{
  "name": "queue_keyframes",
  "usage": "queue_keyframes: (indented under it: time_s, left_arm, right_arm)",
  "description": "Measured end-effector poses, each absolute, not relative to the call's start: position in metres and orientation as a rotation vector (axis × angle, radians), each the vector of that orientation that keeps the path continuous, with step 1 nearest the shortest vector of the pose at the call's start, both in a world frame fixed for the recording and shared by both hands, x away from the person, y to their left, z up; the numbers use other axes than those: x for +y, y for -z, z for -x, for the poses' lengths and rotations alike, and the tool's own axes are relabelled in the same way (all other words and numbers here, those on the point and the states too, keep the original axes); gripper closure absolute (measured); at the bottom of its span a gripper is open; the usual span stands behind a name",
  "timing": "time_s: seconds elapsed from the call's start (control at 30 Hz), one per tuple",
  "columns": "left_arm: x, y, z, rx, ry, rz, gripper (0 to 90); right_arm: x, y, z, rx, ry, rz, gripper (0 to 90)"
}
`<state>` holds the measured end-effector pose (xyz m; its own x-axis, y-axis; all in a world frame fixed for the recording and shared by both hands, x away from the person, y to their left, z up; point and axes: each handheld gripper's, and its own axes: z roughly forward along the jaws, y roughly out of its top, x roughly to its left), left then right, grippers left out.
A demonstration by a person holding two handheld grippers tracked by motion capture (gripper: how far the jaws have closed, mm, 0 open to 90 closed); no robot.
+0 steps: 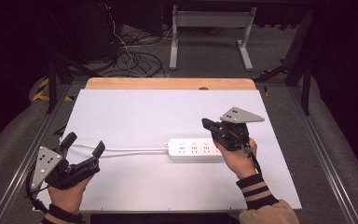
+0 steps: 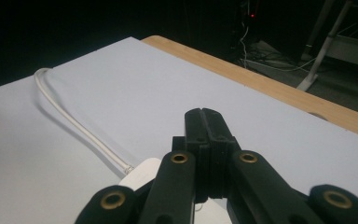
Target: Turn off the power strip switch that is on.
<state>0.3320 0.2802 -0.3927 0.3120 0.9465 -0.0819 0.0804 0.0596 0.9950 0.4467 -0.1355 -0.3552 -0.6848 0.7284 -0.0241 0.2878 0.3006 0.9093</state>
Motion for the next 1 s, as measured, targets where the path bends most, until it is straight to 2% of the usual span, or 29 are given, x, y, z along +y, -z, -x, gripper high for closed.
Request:
queue_keyframes:
  time_s: [0.4,1.0]
  left_arm:
    - [0.286,0.393,-0.324,1.064,-0.911,-1.337,5.3]
    - [0.284,0.393,-0.325,1.054,-0.906,-1.352,2.9]
  right_arm:
    - [-0.082,0.375,-0.466,2.298,-1.281,-0.817,90.0]
    - [-0.062,0.434,-0.484,2.413,-1.048,-0.894,90.0]
